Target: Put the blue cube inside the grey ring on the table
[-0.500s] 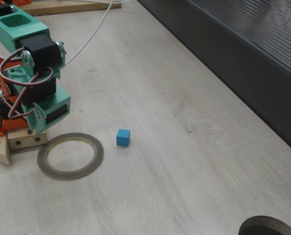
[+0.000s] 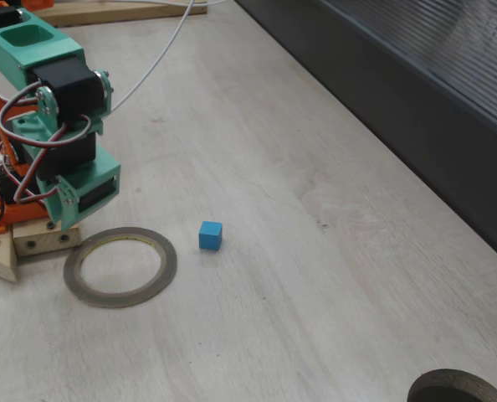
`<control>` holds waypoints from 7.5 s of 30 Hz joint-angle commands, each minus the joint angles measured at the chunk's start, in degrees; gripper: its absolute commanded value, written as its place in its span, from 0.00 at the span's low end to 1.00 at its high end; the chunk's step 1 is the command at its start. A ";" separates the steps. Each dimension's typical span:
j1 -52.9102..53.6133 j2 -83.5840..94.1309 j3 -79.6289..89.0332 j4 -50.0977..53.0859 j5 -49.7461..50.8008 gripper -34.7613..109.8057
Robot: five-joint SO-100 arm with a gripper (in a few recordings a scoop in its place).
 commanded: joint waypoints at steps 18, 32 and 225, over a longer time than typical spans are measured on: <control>0.44 0.97 -0.62 1.41 0.44 0.31; -0.44 0.97 -0.62 1.41 0.79 0.31; -39.73 -27.42 -22.76 -15.73 0.35 0.51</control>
